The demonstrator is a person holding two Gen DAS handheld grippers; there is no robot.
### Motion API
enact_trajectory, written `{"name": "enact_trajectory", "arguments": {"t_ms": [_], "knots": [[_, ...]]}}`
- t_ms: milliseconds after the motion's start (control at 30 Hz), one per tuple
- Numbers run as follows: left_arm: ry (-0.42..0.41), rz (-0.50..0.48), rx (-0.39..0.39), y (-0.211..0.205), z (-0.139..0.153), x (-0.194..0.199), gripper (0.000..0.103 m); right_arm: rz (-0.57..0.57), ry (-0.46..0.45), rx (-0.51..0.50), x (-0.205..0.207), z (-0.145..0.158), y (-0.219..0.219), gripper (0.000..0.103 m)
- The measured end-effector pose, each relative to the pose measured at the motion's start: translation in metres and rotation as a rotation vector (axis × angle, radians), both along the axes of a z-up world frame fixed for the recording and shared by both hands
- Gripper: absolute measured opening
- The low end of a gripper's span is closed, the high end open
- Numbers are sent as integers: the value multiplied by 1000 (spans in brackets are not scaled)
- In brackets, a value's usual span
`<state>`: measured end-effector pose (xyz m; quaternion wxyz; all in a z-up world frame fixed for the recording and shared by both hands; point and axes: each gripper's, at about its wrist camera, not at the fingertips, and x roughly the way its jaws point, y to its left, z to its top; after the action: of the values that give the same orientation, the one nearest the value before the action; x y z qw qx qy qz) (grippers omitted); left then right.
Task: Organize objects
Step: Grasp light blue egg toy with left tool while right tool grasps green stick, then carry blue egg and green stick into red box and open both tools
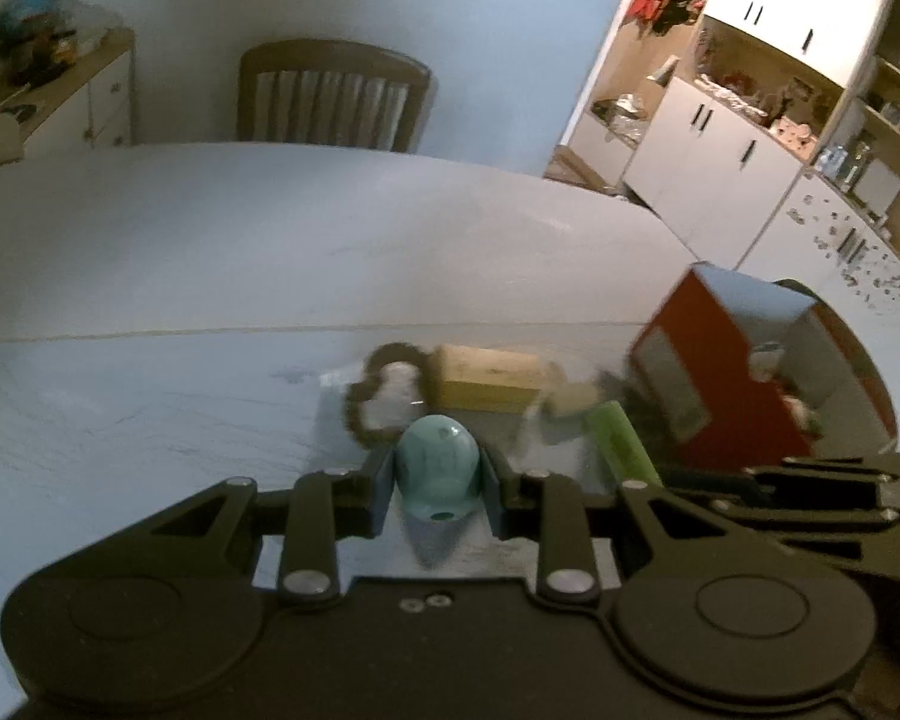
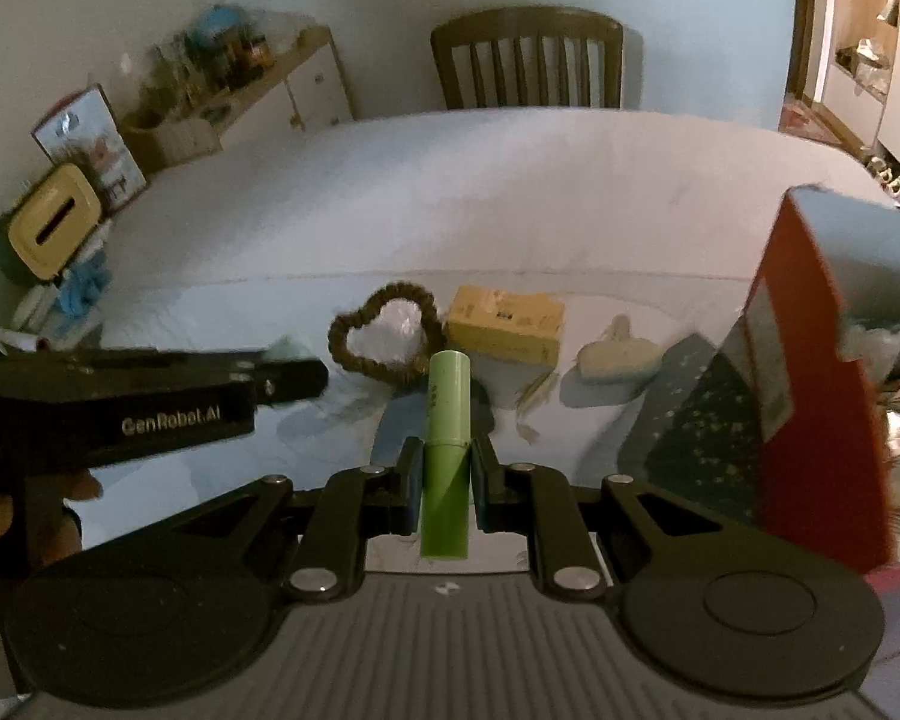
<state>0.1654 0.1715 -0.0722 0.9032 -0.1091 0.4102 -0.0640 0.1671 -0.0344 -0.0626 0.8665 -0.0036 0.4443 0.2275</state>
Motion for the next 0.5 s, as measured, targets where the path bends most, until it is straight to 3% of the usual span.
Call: {"name": "enact_trajectory", "arguments": {"t_ms": [267,500], "knots": [[-37,-44,-1,-44,34,-6,29,-54,-14,62,-7,29,-45,16],[-66,-91,46,-89,59,-2,29,-93,-57,80,-7,49,-91,16]]}}
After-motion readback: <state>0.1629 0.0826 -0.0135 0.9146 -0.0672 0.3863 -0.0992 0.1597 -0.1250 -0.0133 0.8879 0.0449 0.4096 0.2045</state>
